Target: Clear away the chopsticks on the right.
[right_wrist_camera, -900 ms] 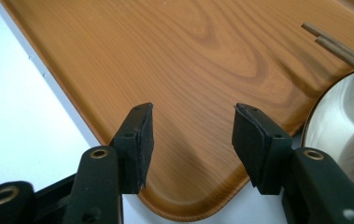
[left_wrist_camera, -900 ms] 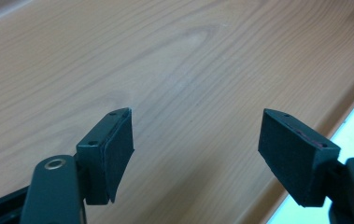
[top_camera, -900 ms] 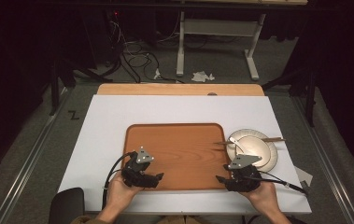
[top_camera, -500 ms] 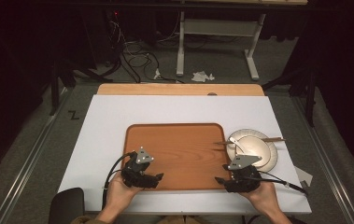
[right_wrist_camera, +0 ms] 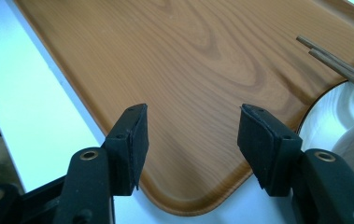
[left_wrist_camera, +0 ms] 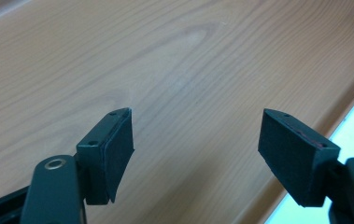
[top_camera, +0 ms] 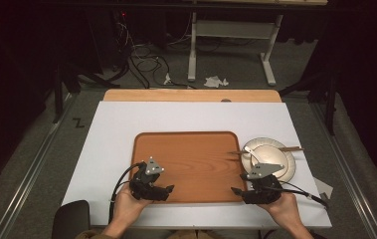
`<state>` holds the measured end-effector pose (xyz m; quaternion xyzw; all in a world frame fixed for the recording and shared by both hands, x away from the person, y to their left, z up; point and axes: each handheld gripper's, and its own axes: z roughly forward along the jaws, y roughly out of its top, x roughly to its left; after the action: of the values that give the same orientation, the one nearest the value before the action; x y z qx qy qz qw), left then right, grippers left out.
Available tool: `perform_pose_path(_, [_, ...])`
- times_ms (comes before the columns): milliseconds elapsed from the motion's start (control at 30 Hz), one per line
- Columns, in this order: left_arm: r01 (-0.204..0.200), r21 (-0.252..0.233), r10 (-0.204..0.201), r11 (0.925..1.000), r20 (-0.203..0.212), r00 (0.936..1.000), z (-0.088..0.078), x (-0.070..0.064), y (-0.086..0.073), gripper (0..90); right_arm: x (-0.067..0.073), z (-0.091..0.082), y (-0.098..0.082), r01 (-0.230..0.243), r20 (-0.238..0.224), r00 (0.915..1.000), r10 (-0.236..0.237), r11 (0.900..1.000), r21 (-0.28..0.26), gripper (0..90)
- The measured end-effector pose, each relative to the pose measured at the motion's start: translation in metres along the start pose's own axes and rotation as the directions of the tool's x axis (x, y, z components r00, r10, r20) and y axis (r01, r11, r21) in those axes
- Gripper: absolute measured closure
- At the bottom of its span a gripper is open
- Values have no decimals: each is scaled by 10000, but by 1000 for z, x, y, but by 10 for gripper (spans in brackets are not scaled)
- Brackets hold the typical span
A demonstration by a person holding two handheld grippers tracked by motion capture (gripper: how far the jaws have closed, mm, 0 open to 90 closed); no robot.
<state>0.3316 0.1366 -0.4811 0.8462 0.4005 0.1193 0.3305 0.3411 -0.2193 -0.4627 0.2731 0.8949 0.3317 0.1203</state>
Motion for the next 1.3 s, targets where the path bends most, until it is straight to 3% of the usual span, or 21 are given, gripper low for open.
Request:
perform_pose_path(167, [10,-6,-10,10000,-6,10000,0,0,0,268,-1,-7,1,-262,-184,9995,260,9996,-112,445])
perform_pose_path(467, [37,-1,-37,10000,-3,10000,1,0,0,268,-7,-18,2,-450,-105,9989,448,9988,-192,467])
perform_pose_path(600, [-10,42,10,10000,-12,10000,1,0,0,268,-8,-24,2,-396,35,9992,398,9979,-510,499])
perform_pose_path(633, [-8,46,8,10000,-13,10000,1,0,0,268,-9,-27,3,-441,16,9990,443,9959,-793,512])
perform_pose_path(933, [36,67,-36,10000,19,10000,2,0,0,268,-16,-37,6,-607,176,9979,626,9939,-921,531])
perform_pose_path(1133, [65,107,-66,9999,32,10000,3,1,0,268,-31,-52,9,-877,222,9956,913,9879,-1280,548])
perform_pose_path(1167, [93,112,-93,9999,35,10000,3,1,0,268,-36,-57,10,-1040,337,9934,1094,9856,-1331,552])
perform_pose_path(1300, [142,118,-142,9998,28,9999,3,1,0,268,-44,-64,11,-999,679,9916,1103,9849,-1412,560])
